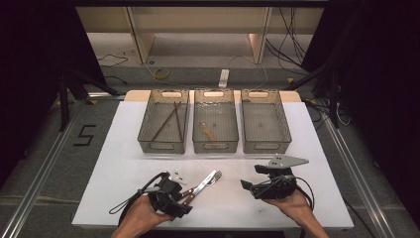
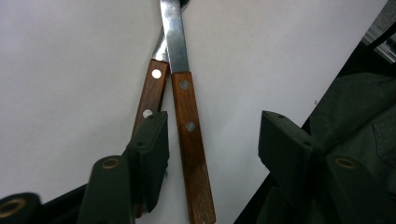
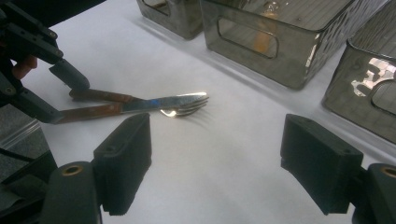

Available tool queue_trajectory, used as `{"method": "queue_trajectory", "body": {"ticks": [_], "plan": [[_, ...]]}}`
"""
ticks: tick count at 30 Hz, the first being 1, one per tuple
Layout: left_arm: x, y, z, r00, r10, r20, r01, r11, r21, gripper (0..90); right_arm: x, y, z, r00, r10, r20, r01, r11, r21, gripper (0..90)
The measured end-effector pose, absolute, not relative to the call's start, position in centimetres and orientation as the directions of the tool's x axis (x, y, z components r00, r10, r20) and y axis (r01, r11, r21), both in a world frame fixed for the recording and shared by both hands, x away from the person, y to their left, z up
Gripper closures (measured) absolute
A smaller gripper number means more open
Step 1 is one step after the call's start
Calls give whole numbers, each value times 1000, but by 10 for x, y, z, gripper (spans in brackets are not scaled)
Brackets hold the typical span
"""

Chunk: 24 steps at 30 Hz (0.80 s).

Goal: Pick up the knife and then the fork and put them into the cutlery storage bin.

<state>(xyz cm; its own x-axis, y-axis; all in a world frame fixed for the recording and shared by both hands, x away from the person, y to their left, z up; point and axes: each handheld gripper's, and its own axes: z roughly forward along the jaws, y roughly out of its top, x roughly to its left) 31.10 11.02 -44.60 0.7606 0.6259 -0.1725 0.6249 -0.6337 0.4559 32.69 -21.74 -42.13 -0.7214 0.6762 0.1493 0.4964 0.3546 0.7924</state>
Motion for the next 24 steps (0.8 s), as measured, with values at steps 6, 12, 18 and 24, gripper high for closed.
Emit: {"method": "queue_trajectory", "body": {"ticks": [6,12,18,24], "plan": [[311,107,-450,765,623,-162,623,-652,432,522,326,-217,-421,-723,675,147,495,358,792,254],[313,106,-455,749,647,-142,643,-658,392,605,324,-214,-420,-728,671,143,490,363,792,256],[314,101,-459,751,650,-116,639,-670,378,654,325,-214,-420,-729,669,144,491,364,792,256],[315,97,-463,755,650,-82,633,-691,350,680,325,-214,-421,-734,664,143,490,372,788,259]]}}
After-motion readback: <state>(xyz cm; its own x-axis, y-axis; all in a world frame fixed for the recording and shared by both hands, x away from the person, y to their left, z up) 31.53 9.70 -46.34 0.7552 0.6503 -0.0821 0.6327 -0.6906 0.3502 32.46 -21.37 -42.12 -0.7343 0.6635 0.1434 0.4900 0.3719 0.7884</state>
